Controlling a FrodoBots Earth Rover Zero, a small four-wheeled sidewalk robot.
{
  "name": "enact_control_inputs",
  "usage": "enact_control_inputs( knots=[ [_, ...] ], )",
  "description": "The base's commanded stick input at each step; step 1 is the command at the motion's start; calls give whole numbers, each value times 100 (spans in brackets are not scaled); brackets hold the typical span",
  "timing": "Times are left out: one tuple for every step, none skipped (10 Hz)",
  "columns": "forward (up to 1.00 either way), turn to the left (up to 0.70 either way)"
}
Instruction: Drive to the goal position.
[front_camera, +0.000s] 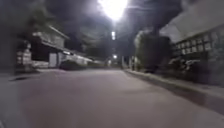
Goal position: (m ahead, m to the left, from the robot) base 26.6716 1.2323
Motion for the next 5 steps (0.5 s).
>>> enact_control_inputs(
  knots=[
    [70, 0],
    [70, 0],
    [70, 0],
    [70, -17],
    [70, -35]
  ],
)
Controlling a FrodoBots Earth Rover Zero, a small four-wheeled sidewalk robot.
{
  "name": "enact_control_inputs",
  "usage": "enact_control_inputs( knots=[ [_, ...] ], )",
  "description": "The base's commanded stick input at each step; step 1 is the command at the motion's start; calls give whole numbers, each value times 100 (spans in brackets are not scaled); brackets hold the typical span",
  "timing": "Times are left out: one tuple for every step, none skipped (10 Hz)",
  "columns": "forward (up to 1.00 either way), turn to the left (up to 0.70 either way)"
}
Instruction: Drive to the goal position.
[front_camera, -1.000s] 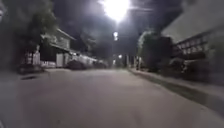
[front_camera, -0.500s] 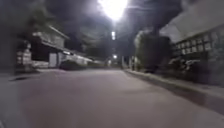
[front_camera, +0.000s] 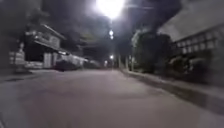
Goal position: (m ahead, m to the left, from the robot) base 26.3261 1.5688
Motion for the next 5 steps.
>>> enact_control_inputs(
  knots=[
    [70, -20],
    [70, 0],
    [70, 0],
    [70, 0],
    [70, 0]
  ],
)
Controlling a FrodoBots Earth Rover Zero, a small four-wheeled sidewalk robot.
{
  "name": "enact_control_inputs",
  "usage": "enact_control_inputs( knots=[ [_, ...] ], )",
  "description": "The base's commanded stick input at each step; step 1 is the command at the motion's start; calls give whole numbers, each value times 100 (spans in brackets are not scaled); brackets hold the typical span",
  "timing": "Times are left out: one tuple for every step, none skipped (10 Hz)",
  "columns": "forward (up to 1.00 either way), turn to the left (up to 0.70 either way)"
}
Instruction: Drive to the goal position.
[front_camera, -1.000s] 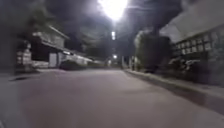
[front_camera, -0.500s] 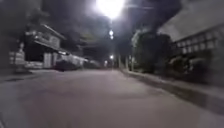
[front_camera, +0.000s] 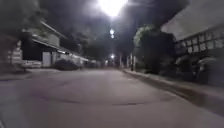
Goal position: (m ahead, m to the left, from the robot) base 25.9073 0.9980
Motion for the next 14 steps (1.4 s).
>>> enact_control_inputs(
  knots=[
    [70, 0],
    [70, 0],
    [70, 0],
    [70, 0],
    [70, 0],
    [70, 0],
    [70, 0],
    [70, 0],
    [70, 0],
    [70, 0],
    [70, 0],
    [70, 0],
    [70, 0],
    [70, 0]
  ],
)
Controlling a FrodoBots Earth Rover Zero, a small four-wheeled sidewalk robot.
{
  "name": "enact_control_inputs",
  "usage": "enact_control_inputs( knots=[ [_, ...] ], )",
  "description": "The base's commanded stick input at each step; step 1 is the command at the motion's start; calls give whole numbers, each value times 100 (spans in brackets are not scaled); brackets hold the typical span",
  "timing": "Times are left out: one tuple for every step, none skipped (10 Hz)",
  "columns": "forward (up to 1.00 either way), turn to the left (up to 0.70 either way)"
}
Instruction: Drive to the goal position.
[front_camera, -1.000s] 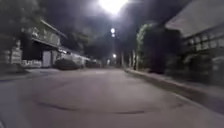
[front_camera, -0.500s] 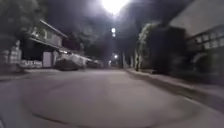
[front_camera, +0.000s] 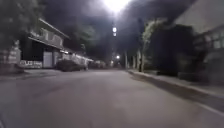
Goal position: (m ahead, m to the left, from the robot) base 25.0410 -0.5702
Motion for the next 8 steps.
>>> enact_control_inputs(
  knots=[
    [70, 0],
    [70, 0],
    [70, 0],
    [70, 0],
    [70, 0],
    [70, 0],
    [70, -11],
    [70, -28]
  ],
)
